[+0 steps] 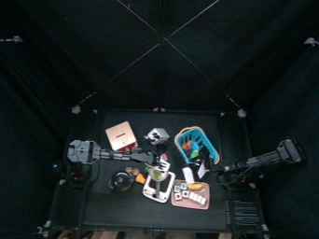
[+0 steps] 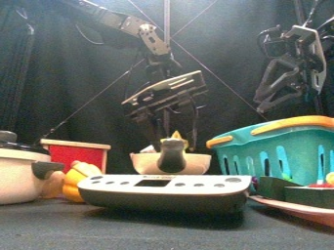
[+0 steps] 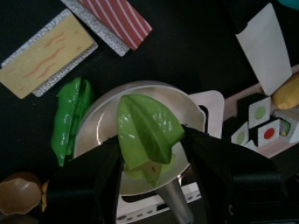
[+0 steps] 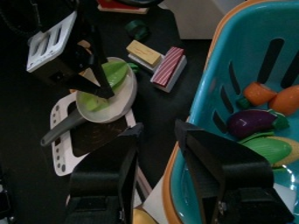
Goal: Grab starfruit top
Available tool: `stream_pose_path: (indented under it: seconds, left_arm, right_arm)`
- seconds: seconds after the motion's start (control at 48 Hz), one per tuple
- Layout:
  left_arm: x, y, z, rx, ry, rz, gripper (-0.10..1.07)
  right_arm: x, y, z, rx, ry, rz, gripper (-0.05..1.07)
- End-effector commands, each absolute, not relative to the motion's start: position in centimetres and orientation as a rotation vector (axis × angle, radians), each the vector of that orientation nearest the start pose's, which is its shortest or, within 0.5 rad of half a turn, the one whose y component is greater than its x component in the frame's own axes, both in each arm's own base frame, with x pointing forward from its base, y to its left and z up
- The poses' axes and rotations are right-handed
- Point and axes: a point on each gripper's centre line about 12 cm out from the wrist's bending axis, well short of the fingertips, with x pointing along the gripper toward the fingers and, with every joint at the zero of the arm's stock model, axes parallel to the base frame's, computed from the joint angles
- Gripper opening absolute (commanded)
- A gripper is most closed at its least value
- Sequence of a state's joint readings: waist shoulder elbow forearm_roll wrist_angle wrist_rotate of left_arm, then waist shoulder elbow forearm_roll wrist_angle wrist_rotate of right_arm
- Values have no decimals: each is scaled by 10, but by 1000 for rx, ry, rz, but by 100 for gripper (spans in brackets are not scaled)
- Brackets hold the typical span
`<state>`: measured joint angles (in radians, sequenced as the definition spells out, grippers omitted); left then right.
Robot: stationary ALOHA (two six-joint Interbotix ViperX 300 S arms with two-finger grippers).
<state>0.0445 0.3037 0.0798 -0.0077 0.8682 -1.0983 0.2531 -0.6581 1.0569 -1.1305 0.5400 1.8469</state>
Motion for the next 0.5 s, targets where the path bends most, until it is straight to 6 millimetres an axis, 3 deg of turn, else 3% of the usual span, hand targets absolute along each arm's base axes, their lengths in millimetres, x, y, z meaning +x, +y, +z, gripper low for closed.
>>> stream_pose_path:
  seconds: [0.0,0.479]
  left_arm:
    - [465,21,198,-980,1045,690,79]
    - [463,21,211,-942,1028,654,79]
  right_arm:
    - [231,4,226,524,467,-430,75]
    - [231,4,227,521,463,-428,75]
